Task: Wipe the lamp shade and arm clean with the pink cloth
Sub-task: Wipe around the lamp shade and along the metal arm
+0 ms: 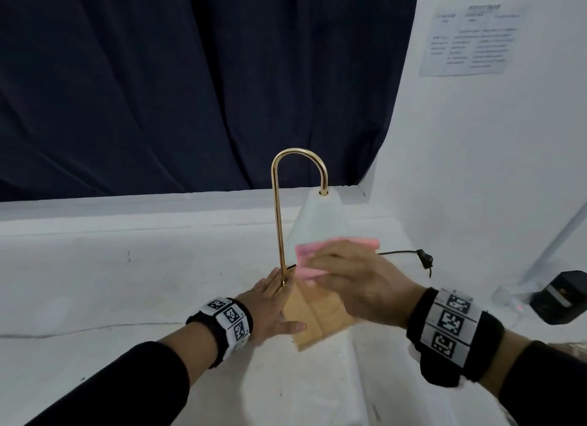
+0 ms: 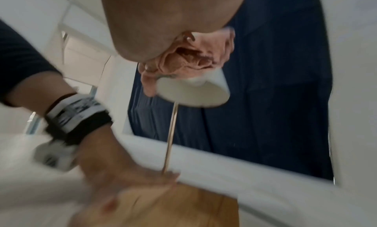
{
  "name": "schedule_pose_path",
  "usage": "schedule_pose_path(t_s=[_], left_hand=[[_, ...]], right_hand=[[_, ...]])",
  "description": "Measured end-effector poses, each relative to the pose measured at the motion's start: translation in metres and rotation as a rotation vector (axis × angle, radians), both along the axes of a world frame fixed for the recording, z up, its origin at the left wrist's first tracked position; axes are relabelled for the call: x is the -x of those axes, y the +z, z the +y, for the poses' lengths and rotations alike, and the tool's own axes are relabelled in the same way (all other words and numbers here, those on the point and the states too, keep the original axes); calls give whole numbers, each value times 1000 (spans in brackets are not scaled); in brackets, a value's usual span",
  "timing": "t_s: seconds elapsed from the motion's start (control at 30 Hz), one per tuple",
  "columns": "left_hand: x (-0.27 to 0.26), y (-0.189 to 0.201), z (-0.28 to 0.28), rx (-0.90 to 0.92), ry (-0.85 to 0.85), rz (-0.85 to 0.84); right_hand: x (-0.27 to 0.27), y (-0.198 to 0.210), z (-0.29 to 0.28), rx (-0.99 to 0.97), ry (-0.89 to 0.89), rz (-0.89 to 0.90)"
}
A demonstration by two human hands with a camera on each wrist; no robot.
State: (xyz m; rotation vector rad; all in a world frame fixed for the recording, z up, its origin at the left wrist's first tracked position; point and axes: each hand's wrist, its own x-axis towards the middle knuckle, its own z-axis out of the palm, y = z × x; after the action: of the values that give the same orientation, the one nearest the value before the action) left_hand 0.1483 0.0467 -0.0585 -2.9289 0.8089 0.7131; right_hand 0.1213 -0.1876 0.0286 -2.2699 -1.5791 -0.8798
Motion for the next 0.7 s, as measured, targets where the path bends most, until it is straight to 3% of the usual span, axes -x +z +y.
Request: schedule_pose_path(t_s=[0.13,0.23,0.37,0.47,0.53,0.7], left_hand=[[0,0,0,-7,16,10],[0,-1,0,-16,24,18],[-1,-3,0,-11,13,-5],[-1,-3,0,37,11,-22],[2,0,-1,20,25,-16],[5,6,-4,6,45,-3]], right_hand=[[-17,41,-1,-272,-74,-131],[-20,39,1,-318,-110,-136],[-3,-7,1,-91,-31,-21],[4,-14,0,1,10,42],[3,0,0,-23,-11,29],[-24,57,-1,-317,-164,-135]])
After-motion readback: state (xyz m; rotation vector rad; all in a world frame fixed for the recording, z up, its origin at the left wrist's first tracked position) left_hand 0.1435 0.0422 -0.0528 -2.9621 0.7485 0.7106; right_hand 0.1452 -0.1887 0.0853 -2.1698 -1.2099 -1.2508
